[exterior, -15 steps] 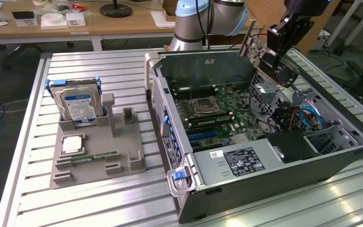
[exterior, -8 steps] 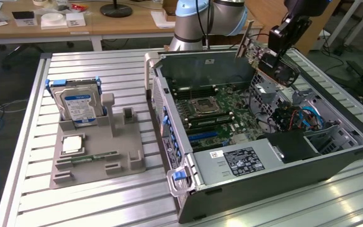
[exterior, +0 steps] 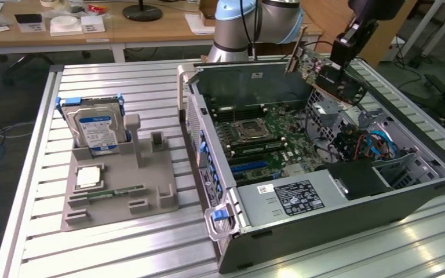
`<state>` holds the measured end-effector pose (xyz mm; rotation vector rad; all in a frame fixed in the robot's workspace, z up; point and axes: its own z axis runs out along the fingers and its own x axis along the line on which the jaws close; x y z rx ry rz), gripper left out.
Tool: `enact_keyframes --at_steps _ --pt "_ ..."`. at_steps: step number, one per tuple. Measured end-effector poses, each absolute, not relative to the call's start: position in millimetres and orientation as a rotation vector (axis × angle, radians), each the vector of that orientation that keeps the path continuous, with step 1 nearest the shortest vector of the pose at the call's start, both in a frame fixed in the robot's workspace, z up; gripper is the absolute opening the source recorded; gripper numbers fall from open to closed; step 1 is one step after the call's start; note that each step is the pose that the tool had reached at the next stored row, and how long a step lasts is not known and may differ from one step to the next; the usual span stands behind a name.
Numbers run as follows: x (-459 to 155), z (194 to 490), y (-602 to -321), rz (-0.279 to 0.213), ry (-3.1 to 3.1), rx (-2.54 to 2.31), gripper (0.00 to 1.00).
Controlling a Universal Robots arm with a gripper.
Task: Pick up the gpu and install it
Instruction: 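Insert the gpu into the slot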
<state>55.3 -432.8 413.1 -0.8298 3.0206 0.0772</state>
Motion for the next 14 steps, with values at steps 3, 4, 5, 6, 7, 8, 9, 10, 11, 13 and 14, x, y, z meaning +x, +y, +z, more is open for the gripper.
enact_keyframes --at_steps 3,4,5,6,7,8,9,10,11,13,14 --pt "55.3 413.1 -432.8 0.077 3.002 -0.900 0.26" --pt "55.3 413.0 -432.8 0.078 2.995 -0.922 0.26" --pt "55.3 413.0 -432.8 0.078 2.989 -0.945 0.26" --pt "55.3 413.0 -432.8 0.078 2.982 -0.967 0.26" --pt "55.3 413.0 -432.8 0.078 2.975 -0.988 0.26" --pt "55.3 413.0 -432.8 0.078 2.968 -1.010 0.26" --pt "55.3 413.0 -432.8 0.078 2.961 -1.032 0.26" --pt "55.3 413.0 -432.8 0.078 2.954 -1.052 0.26" --pt "55.3 413.0 -432.8 0.078 2.947 -1.073 0.26" --pt "55.3 412.9 -432.8 0.078 2.933 -1.113 0.26" --pt "55.3 412.9 -432.8 0.078 2.926 -1.133 0.26"
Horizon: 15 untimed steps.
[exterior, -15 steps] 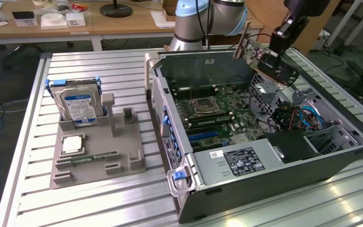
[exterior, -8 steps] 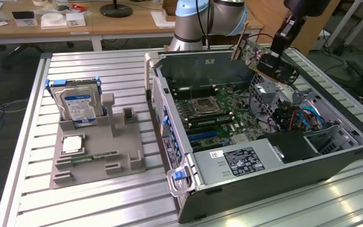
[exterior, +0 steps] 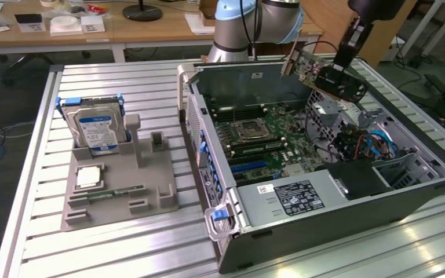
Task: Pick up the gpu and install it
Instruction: 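Insert the gpu into the slot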
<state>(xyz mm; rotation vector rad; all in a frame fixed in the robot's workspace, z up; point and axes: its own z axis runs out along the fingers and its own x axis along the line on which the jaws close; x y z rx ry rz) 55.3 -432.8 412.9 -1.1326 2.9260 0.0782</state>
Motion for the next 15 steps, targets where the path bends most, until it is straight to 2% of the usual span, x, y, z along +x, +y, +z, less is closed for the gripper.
enact_keyframes --at_steps 15 --pt "55.3 412.8 -432.8 0.078 2.805 -1.418 0.26"
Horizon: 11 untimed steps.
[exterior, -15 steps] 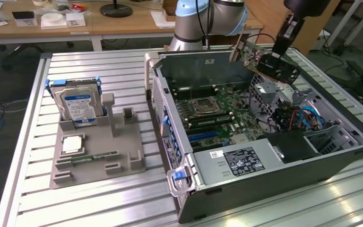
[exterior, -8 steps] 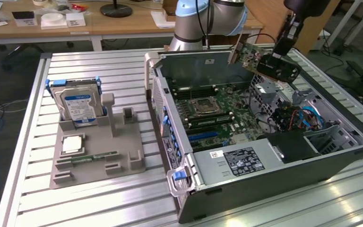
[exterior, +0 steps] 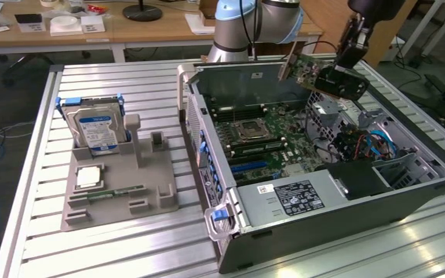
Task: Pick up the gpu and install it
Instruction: 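Insert the gpu into the slot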
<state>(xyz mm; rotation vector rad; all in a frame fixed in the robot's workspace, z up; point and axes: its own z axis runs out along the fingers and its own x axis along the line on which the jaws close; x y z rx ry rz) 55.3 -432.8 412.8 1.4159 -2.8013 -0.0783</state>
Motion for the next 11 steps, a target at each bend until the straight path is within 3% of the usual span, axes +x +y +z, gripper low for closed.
enact_keyframes --at_steps 11 --pt "55.3 412.7 -432.8 -0.078 -2.696 1.600 0.26"
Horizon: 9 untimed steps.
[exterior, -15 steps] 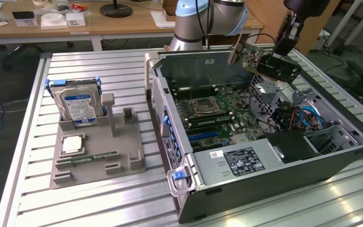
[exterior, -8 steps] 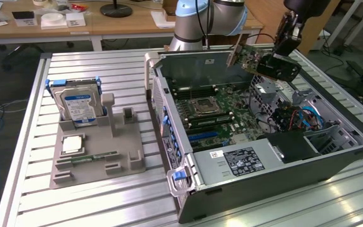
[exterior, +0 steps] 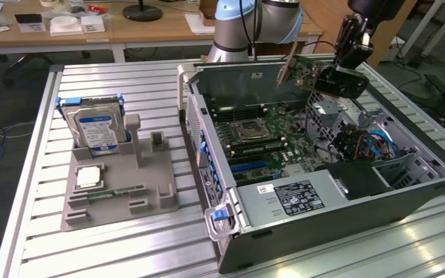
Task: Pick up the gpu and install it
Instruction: 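Insert the gpu into the slot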
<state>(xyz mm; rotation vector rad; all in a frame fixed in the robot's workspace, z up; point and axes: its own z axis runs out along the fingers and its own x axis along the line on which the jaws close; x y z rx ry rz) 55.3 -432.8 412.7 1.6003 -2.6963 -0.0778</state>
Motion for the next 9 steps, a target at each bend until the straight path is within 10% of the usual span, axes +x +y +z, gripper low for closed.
enact_keyframes --at_steps 9 --pt "55.3 412.6 -432.8 -0.077 -2.609 1.735 0.26"
